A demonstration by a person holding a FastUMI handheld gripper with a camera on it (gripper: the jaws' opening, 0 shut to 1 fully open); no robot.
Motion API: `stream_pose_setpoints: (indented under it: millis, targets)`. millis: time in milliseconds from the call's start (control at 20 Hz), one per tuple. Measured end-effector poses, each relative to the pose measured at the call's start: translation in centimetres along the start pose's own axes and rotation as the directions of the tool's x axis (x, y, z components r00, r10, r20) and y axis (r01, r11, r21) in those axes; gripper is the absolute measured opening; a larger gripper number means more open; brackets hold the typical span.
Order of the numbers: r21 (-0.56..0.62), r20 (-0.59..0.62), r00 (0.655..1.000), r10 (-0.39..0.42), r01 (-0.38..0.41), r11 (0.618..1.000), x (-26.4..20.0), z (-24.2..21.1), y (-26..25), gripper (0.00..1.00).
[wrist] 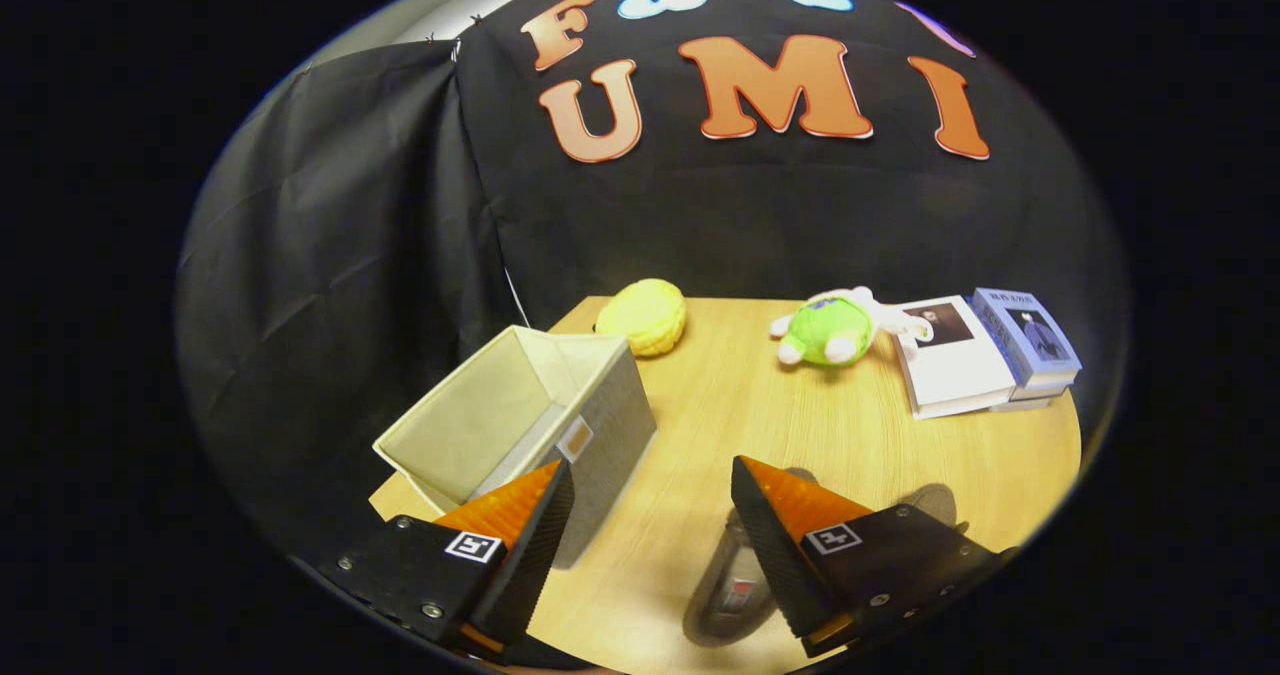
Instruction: Open the storage box then place both shoes into the box .Put the left shoe in first, then the right shoe, with the right side of both shoes facing outward in a uniform manner.
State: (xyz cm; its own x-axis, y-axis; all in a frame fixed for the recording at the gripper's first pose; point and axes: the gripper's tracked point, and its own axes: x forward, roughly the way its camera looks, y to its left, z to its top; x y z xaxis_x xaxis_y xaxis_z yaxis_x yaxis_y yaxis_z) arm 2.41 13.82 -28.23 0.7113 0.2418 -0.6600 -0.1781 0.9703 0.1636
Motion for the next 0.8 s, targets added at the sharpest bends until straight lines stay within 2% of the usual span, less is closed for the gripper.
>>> stream_pose_setpoints:
  millis: [150,250,350,450,600,650,800]
  targets:
    - [0.027,-0.061,0.996,-0.072,0.074,0.997,0.7,-3.7,-4.1,0.92]
    - [0.089,-0.120,0.992,-0.043,0.053,0.995,0.8,-5.8,-4.9,0.89]
    - [0.110,-0.144,0.987,-0.067,0.084,0.990,1.9,-6.7,-6.2,0.85]
    - [0.085,-0.158,0.981,-0.110,0.125,0.988,2.1,-8.2,-7.9,0.83]
    - [0.065,-0.172,0.977,-0.129,0.142,0.988,2.4,-10.3,-9.0,0.83]
    - [0.059,-0.183,0.975,-0.124,0.137,0.989,2.4,-10.9,-9.0,0.78]
    - [0.008,-0.189,0.966,-0.175,0.180,0.984,3.3,-11.9,-10.1,0.75]
